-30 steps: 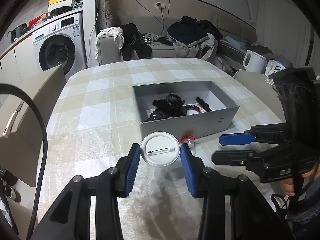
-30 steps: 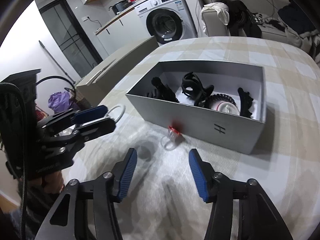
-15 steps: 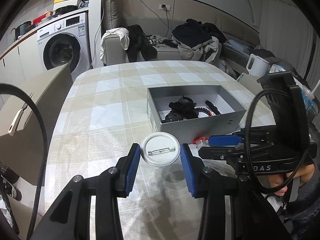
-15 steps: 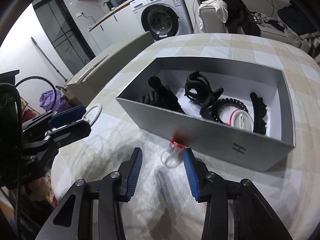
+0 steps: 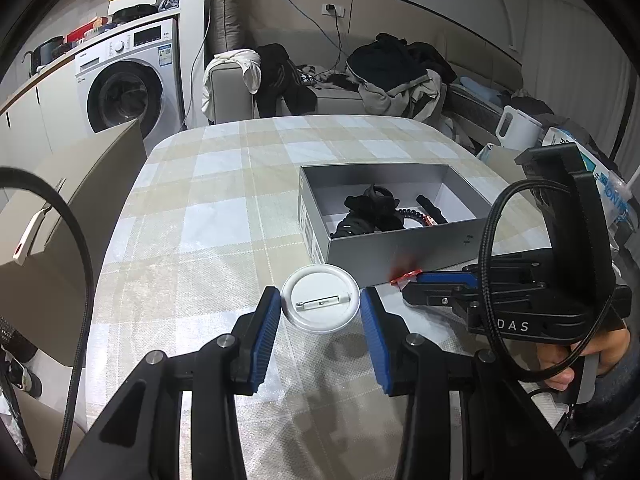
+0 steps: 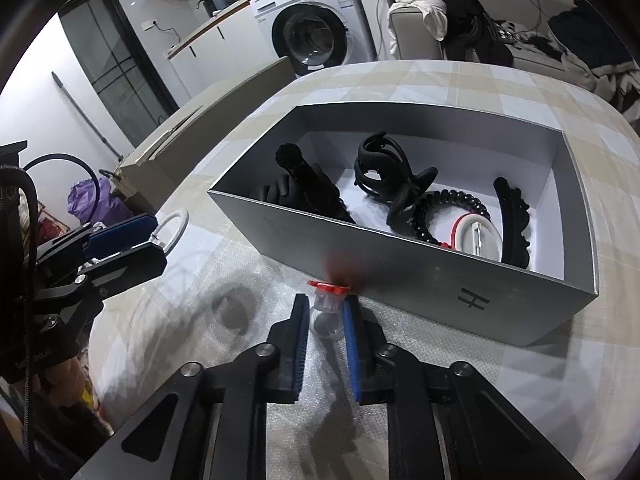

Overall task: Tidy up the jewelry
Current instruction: 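Grasp the clear red-capped jar with the right tool while left tool holds the lid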

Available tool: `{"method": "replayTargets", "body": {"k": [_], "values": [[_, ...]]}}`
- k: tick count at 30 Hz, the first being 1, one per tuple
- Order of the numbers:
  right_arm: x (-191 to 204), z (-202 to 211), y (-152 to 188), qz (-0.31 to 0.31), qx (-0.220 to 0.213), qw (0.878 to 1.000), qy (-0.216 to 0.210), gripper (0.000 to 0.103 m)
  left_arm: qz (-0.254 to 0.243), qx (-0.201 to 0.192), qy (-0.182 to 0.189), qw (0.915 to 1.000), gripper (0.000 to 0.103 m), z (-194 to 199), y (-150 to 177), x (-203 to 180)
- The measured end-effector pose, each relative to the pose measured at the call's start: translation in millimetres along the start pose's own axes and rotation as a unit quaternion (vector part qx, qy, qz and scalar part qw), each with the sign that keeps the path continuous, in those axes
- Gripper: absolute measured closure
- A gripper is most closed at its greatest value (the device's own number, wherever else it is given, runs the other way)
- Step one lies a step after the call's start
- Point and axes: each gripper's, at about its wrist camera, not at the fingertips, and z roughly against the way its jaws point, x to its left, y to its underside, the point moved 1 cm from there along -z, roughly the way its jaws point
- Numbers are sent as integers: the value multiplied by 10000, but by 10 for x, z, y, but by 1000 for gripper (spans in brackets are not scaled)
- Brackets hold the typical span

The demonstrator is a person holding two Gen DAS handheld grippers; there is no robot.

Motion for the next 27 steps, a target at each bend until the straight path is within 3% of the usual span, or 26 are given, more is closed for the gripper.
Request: {"method": "replayTargets", "body": {"k": [7,8,15,20,21,23,27], "values": [[12,62,24,87,-89,9999,-77,92,-4,18,19,10000,68,-2,10,0],[20,69,26,90,-97,9999,-107,102,-7,17,21,10000,68,-5,9,-2],[-13,116,38,59,-94,9998,-160,103,-21,14,28,10000,68,-11,9,-9],[-31,110,-6,-27,-83,9997,-232,96,-19,20,30,10000,68,-14,2,-10],[-30,104,-11,-49,-69,9997,-244,91,-16,23,31,10000,68,-16,3,-7],[-27,95,-17,-82,-92,9997,-231,69,-17,34,23,10000,68,-17,3,-4],[-6,38,-46,-79,-110,9998,-131,69,28,52,14,10000,68,-25,5,22]]}}
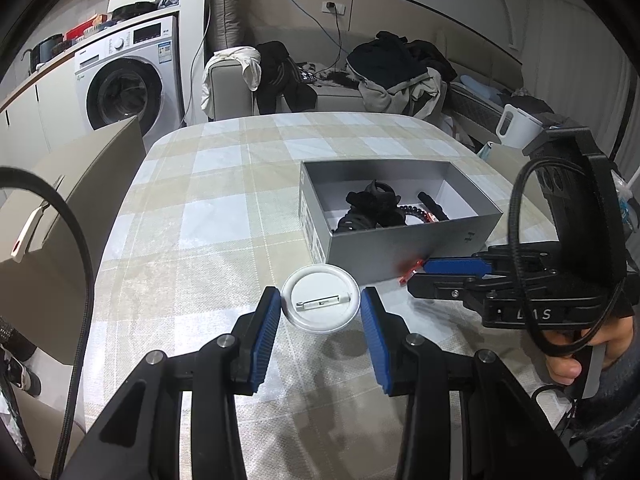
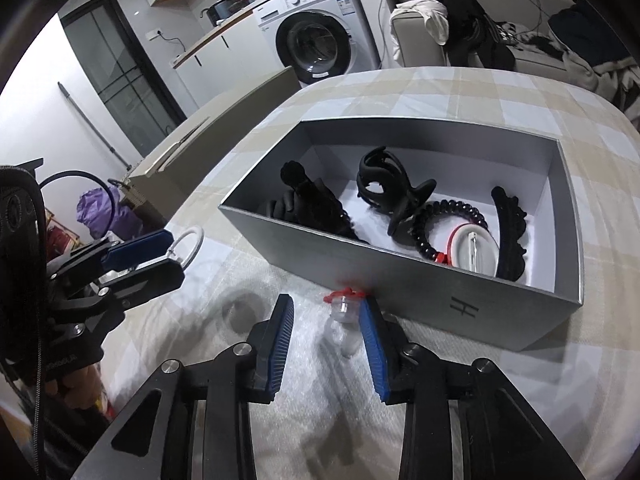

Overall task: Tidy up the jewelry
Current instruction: 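Grasp the clear red-capped jar with the right tool while left tool holds the lid, then carry the held lid and jar over the silver box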

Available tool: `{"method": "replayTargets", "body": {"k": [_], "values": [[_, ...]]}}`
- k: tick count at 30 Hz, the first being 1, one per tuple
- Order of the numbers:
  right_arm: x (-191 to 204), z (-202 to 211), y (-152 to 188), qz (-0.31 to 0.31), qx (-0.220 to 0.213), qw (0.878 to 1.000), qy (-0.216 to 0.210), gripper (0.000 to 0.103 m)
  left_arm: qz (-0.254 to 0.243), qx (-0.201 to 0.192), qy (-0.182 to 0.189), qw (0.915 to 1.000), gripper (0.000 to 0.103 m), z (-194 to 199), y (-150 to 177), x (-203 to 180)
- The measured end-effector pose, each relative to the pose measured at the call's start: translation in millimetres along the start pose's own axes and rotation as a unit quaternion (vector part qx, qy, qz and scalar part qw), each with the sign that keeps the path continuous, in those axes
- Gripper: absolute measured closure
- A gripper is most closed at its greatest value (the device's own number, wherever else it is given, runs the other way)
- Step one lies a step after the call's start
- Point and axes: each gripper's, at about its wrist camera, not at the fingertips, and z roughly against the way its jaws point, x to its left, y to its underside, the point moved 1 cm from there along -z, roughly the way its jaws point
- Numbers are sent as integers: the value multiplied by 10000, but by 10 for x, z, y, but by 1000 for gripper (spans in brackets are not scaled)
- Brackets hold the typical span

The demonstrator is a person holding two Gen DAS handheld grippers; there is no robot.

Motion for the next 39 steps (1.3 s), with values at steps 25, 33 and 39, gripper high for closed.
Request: {"method": "replayTargets", "body": {"k": [25,33,39], "values": [[-80,593,91,153,-536,9979,-325,85,-86,-162,146,9997,68,43,-24,-140],[-326,933,-60,-233,-1022,9932,-505,85,-197,-457,158,9986,68,123,-104,-272],[-559,1004,-118,-665,-1165,9891,-609,85,-214,-597,165,9978,68,112,-209,-315]]}}
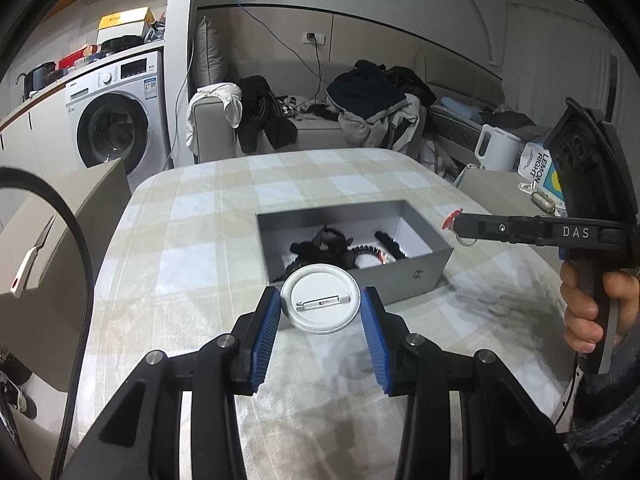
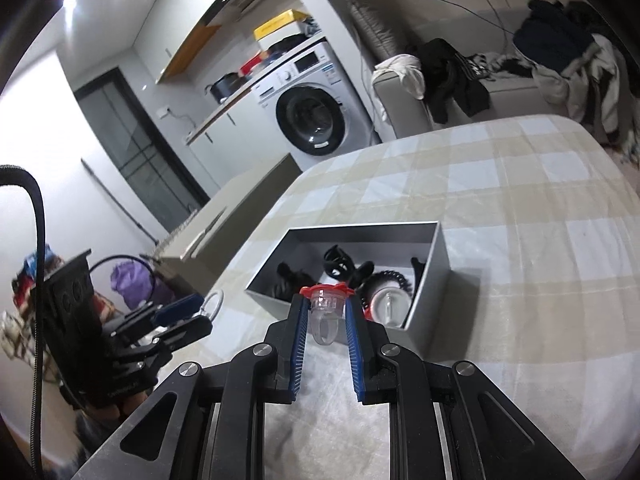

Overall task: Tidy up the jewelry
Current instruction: 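Carry the held lid and jar over the silver box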

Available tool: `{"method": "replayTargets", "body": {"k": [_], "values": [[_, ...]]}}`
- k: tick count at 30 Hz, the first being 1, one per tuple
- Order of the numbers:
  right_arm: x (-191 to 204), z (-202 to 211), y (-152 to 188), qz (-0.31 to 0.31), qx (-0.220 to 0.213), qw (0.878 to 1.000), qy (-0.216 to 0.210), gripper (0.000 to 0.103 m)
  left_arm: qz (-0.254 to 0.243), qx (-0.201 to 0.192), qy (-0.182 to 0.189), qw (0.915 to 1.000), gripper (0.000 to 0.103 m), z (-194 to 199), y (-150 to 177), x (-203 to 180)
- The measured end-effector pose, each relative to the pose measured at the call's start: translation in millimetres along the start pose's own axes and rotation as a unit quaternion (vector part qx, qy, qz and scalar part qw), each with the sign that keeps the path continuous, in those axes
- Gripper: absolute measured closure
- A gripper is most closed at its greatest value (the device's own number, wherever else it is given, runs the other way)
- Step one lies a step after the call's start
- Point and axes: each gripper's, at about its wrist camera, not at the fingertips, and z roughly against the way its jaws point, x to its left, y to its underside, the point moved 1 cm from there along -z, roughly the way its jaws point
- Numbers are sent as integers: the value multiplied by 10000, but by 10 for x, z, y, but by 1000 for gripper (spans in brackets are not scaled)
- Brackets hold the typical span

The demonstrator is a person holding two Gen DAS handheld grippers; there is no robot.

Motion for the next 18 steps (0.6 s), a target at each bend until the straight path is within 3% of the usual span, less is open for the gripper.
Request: {"method": "replayTargets", "body": {"k": [7,18], "values": [[-15,-60,-88,75,29,10000,2,85,-50,-189,18,9998,68,-69,-167,-52],[-111,-203,-120,0,134,9999,59,85,127,-129,-48,9998,68,-343,-279,66]]}}
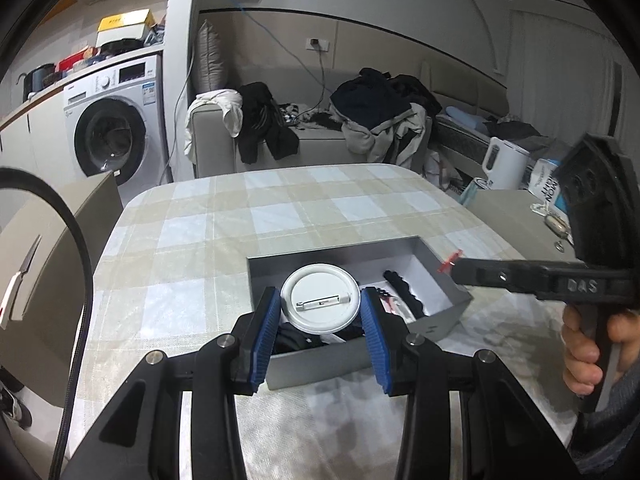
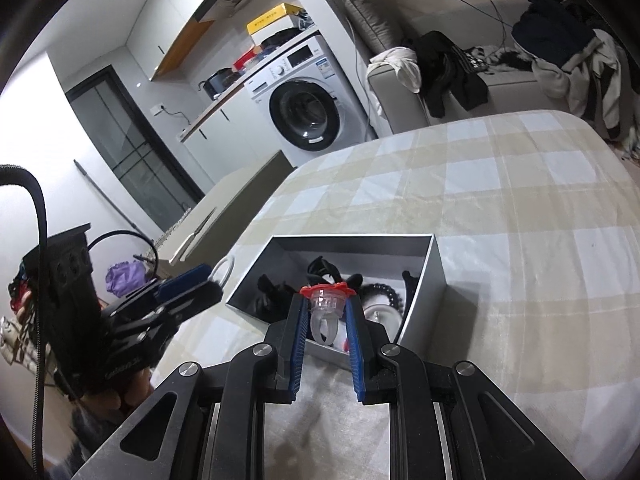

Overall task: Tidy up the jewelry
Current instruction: 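Carry the held lid and jar over the silver box, then open both tools to drop the lid and jar into the box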

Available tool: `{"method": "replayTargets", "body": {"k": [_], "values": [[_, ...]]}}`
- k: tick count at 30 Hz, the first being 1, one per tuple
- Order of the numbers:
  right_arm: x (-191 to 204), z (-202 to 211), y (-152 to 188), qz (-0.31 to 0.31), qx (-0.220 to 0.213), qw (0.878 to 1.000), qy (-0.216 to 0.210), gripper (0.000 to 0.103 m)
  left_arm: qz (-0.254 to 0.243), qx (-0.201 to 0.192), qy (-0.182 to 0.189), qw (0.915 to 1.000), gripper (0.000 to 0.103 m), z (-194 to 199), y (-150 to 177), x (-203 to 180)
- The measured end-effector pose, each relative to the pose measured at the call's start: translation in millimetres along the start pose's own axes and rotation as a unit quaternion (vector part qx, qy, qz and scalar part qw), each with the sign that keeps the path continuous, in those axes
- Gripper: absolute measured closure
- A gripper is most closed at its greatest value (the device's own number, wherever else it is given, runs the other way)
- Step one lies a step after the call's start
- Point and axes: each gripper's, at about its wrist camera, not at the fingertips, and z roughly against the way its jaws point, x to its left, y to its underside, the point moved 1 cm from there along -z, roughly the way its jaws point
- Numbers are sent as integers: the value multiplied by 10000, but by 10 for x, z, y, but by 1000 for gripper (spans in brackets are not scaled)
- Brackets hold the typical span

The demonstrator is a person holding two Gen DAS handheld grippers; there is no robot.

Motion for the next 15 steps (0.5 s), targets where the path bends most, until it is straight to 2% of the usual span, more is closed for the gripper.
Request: {"method": "replayTargets", "body": {"k": [5,15], "values": [[-59,-36,14,-91,45,9999,-8,85,103,62,-135,9998,68,-81,20,55],[-91,-104,41,-90,185,9998,39,84,-122,107,-217,9996,68,-156,44,-32]]}}
